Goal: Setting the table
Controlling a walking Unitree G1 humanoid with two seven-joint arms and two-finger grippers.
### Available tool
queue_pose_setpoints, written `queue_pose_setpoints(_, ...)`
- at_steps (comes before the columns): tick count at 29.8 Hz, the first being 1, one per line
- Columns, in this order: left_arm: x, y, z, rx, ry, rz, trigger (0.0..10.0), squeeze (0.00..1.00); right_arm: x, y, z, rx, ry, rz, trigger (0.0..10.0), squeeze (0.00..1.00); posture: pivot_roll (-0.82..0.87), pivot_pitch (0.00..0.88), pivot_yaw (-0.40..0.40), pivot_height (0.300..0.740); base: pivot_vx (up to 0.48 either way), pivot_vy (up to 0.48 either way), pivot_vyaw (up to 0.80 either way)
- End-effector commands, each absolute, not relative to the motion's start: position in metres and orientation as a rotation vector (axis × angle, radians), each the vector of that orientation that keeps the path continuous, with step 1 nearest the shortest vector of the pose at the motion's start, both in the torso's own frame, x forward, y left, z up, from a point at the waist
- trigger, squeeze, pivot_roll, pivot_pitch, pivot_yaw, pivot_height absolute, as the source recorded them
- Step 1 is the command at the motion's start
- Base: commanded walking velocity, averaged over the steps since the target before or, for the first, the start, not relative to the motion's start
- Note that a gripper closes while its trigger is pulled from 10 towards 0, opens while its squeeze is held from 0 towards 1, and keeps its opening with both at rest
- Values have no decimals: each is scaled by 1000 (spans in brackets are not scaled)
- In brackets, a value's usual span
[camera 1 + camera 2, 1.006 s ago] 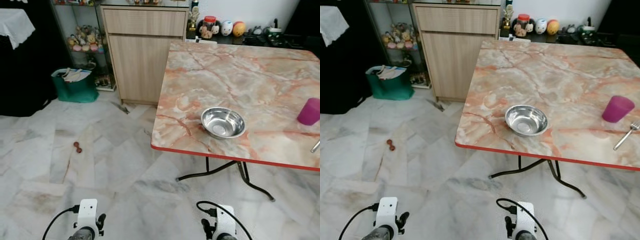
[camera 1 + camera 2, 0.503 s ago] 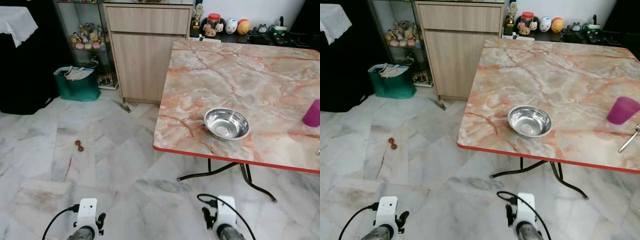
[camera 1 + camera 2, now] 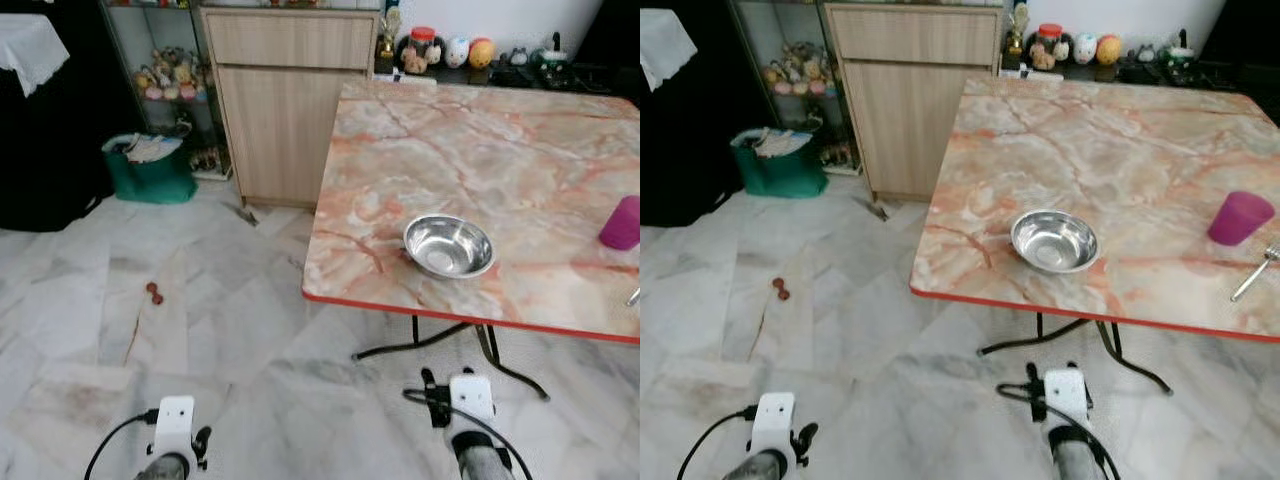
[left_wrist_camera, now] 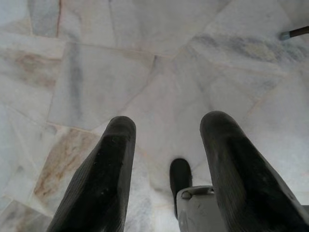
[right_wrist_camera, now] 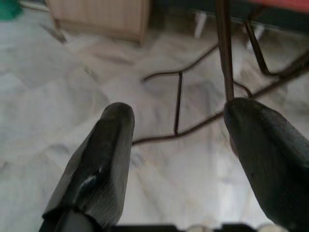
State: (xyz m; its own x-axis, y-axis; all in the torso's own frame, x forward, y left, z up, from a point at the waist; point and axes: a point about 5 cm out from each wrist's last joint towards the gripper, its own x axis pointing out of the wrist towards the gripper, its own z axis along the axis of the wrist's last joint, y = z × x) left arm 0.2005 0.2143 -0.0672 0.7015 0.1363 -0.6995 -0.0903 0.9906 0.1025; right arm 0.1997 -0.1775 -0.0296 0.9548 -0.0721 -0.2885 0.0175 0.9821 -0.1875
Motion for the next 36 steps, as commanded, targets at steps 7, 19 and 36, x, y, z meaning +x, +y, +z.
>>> queue_pose_setpoints(7,196,215,-69,69,801,127,10000,0,196,-171,1,-189,154,-41,10000,0,-58,0,-48,740,0,0,0)
queue_pose_setpoints(19,199,215,-68,69,795,130,10000,0,233,-181,61,-156,-34,-172,10000,0,-60,0,-43,740,0,0,0)
queue_pose_setpoints(36,199,215,-68,46,791,138,10000,0,287,-185,108,-91,-120,-263,10000,0,-58,3,-34,740,0,0,0)
